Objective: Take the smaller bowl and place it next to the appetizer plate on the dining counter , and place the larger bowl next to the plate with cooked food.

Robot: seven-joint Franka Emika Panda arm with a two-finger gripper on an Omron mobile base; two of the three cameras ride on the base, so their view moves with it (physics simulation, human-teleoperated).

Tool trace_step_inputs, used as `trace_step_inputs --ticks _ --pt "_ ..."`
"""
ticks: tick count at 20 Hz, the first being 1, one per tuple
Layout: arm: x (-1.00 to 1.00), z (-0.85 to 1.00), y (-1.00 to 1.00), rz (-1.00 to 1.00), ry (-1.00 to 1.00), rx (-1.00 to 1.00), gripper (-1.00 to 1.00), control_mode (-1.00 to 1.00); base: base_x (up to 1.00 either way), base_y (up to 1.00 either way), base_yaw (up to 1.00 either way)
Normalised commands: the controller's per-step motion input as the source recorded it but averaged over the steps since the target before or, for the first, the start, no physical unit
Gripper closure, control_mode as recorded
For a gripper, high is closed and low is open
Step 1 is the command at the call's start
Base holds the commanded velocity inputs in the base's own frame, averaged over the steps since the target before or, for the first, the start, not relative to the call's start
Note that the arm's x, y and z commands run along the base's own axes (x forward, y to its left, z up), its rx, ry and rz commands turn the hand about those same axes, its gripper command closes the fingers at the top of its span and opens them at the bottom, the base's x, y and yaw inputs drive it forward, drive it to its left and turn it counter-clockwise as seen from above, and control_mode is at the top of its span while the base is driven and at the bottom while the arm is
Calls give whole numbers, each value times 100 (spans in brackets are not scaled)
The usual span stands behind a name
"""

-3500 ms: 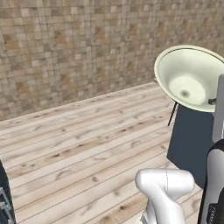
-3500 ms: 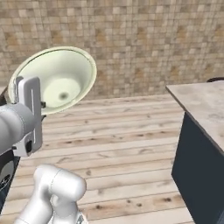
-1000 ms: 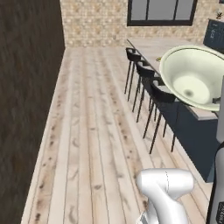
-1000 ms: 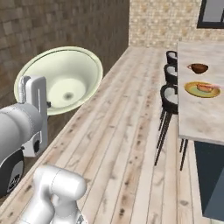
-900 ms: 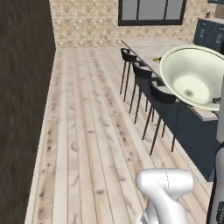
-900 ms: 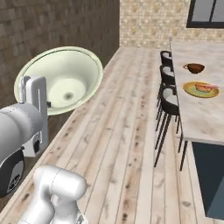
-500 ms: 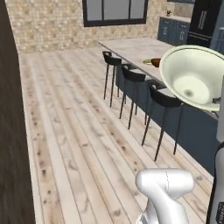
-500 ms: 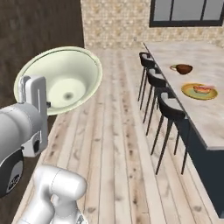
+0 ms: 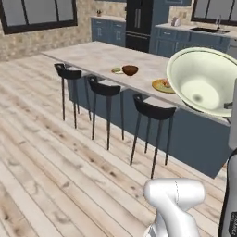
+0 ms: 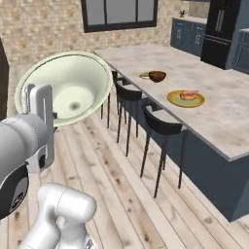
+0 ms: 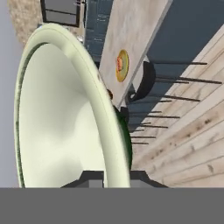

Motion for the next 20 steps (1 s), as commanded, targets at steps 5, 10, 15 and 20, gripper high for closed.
trace_step_inputs --ticks 5,10,15,20 --pt "0 0 0 0 0 0 100 100 86 93 -63" --pt "0 0 0 0 0 0 100 100 92 100 -54" --pt "0 0 0 0 0 0 100 100 99 100 -55" --pt "0 0 0 0 0 0 100 100 100 95 -56"
